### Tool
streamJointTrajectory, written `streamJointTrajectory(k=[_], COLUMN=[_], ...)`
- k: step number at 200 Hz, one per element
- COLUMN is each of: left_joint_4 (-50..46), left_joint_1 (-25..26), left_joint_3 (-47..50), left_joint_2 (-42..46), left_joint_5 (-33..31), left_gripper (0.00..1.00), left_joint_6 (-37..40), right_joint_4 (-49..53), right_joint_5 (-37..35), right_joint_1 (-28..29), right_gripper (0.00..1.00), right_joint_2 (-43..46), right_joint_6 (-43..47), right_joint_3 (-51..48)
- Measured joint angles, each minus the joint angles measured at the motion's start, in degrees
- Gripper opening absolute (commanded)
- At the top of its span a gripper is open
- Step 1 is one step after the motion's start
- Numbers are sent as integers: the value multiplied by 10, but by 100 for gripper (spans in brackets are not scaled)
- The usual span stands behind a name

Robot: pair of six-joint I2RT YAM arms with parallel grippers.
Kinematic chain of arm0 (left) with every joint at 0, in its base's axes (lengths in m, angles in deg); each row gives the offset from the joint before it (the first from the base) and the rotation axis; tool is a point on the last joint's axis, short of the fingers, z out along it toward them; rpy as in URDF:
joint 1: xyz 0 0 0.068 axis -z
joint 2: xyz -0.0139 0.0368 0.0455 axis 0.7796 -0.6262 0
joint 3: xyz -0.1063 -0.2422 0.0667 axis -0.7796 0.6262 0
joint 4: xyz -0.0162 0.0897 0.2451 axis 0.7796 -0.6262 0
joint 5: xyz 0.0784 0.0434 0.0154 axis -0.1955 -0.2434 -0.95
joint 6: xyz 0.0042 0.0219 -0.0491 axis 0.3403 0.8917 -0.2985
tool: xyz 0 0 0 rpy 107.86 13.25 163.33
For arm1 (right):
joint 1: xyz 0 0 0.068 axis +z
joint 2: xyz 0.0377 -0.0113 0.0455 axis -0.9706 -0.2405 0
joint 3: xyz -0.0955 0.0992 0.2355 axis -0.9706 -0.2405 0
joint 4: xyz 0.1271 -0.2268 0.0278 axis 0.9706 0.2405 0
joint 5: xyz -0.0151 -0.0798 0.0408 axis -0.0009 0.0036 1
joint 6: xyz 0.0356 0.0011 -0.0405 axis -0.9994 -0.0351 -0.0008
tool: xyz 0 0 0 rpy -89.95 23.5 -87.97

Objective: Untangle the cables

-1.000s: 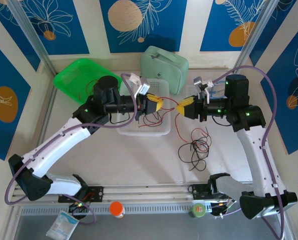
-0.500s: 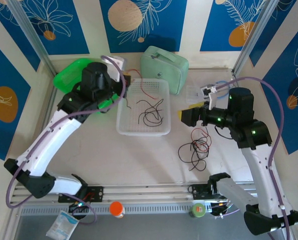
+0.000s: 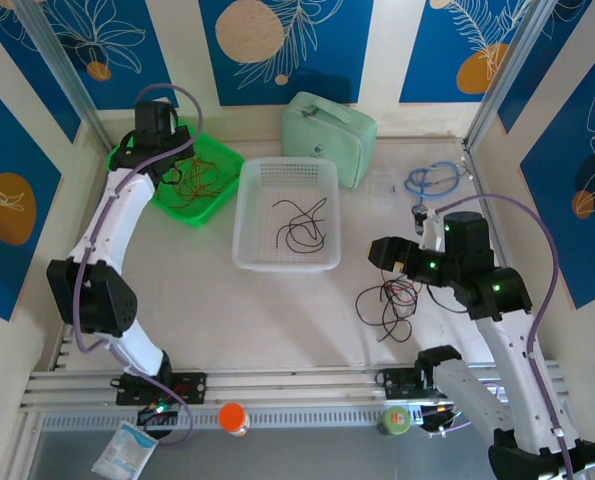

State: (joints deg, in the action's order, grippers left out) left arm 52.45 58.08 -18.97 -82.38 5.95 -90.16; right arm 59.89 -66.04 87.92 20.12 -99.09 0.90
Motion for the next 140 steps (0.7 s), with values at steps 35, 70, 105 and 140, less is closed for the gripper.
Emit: streamJointTrajectory(k=[35,70,105,140], left_joint_4=[69,132,160,172], left_joint_1=[-33,-56,-59,-59], left_joint_3=[25,46,52,71], left_joint_2=[-41,-103,-160,-176], left_joint_5=[-16,-20,-8,4], left_gripper=[0,0,0,20], left_joint_6=[-16,-30,-40,-53], right_joint_4=[-2,-3,-1,7], right_joint_5=[-16,-36,-57,-94], right_joint_1=[17,37,50,67], right_gripper=[88,88,88,86], right_joint_2=[12,21,34,36], right_joint_6=[-42,-70,-86,-107], right_joint_3=[-61,-93,-97,-108])
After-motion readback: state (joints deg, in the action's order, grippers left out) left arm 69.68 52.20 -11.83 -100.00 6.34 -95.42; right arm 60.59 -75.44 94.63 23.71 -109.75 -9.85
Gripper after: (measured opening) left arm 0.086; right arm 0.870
